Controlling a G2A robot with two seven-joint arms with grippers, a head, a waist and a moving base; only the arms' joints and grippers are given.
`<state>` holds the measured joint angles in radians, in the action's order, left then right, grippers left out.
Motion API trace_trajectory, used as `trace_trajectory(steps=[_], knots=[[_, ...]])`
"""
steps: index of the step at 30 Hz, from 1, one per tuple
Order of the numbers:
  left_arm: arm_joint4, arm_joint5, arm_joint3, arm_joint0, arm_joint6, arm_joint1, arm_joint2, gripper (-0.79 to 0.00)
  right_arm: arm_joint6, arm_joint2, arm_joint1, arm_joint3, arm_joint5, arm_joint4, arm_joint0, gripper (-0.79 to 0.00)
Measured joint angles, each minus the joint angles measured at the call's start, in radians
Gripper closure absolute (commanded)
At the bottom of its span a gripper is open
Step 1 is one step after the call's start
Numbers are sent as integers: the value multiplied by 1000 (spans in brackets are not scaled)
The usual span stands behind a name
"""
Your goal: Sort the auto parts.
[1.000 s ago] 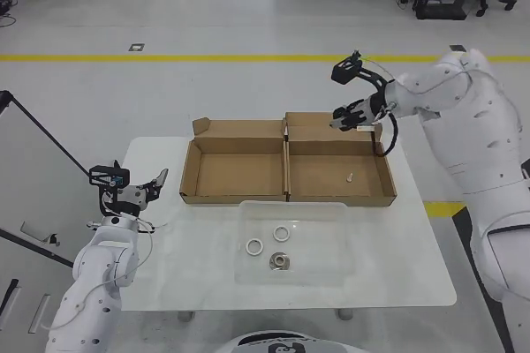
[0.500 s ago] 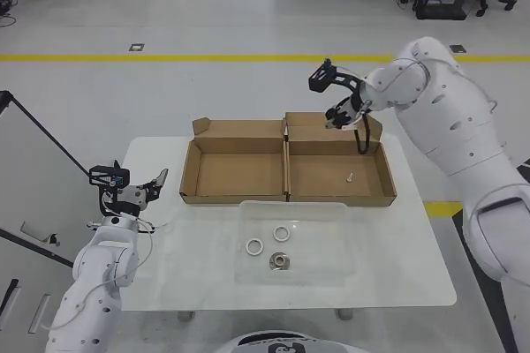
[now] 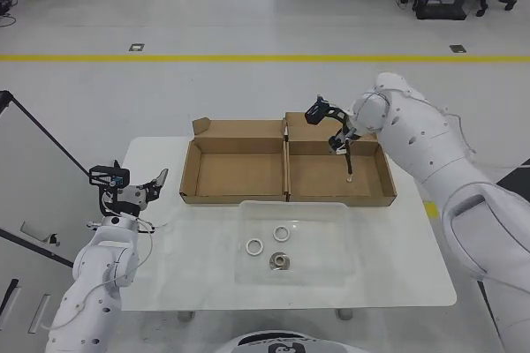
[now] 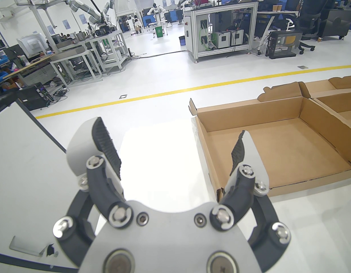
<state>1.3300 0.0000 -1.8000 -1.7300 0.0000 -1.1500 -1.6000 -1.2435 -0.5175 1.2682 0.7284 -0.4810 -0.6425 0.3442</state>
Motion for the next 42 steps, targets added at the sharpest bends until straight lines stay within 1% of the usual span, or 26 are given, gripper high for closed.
trace_trajectory(steps=[10,19,25,42], knots=[[0,0,0,0,0,0,0,-785,63,61,60,-146,10,-37,28,0],[0,0,0,0,0,0,0,-785,124,83,104,-230,26,-47,51,0],[0,0,0,0,0,0,0,-785,157,96,129,-278,37,-70,60,0],[0,0,0,0,0,0,0,-785,181,111,181,-363,29,-109,66,0]])
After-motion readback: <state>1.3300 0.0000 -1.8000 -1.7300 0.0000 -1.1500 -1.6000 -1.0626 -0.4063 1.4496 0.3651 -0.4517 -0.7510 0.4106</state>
